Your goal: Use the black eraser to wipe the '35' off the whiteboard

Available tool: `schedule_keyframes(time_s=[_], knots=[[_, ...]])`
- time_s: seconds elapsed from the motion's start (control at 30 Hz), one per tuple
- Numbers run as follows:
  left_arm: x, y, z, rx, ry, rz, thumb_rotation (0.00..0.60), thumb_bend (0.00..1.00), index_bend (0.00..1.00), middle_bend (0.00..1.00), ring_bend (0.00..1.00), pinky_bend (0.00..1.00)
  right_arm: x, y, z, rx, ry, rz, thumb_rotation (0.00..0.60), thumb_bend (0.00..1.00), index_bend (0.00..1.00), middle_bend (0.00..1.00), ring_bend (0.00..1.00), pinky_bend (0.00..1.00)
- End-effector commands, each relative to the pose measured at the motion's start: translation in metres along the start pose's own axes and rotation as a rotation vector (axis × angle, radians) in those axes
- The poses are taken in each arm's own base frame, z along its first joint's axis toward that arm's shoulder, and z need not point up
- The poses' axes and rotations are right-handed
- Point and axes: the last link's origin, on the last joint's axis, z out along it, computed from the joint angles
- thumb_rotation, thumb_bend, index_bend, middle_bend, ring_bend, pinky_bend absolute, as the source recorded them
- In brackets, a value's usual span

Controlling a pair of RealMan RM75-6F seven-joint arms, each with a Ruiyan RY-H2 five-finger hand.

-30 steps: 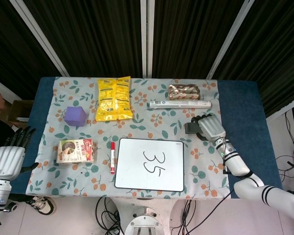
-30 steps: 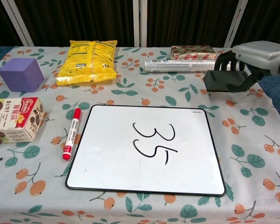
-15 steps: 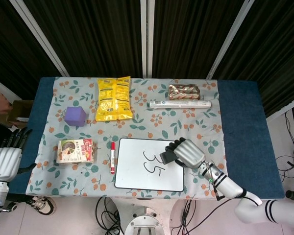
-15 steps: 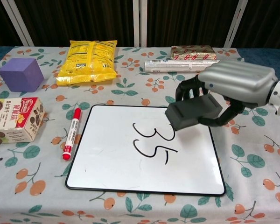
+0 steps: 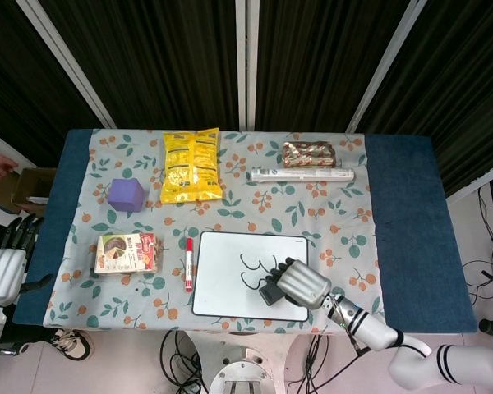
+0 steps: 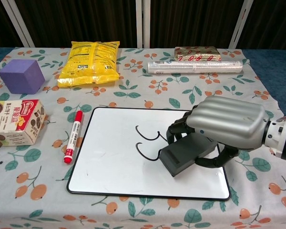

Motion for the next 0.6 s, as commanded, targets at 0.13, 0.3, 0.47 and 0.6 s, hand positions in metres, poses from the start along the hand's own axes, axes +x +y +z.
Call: schedule_keyframes(time_s=[0.13, 0.3, 0.47, 0.6], knots=[[0.000, -0.001, -0.001, -0.001, 0.004, -0.004, 0.600, 0.00, 0.02, 0.04, 0.02, 0.14, -0.004, -0.006, 0.002, 0.012, -0.005, -0.039, 0.600, 0.30, 0.88, 0.77, 0.72, 0.80], [0.000, -0.005, -0.002, 0.006, 0.007, -0.004, 0.600, 0.00, 0.02, 0.04, 0.02, 0.14, -0.007, -0.009, 0.005, 0.019, -0.009, -0.062, 0.600, 0.30, 0.88, 0.77, 0.72, 0.80], [0.000, -0.006, -0.002, 0.008, 0.011, -0.014, 0.600, 0.00, 0.02, 0.04, 0.02, 0.14, -0.008, -0.012, 0.010, 0.019, -0.001, -0.071, 0.600, 0.32, 0.88, 0.78, 0.72, 0.80], [0.000, -0.007, -0.002, 0.008, 0.009, -0.012, 0.600, 0.00, 0.02, 0.04, 0.02, 0.14, -0.008, -0.015, 0.017, 0.018, 0.010, -0.075, 0.600, 0.34, 0.88, 0.77, 0.72, 0.80]])
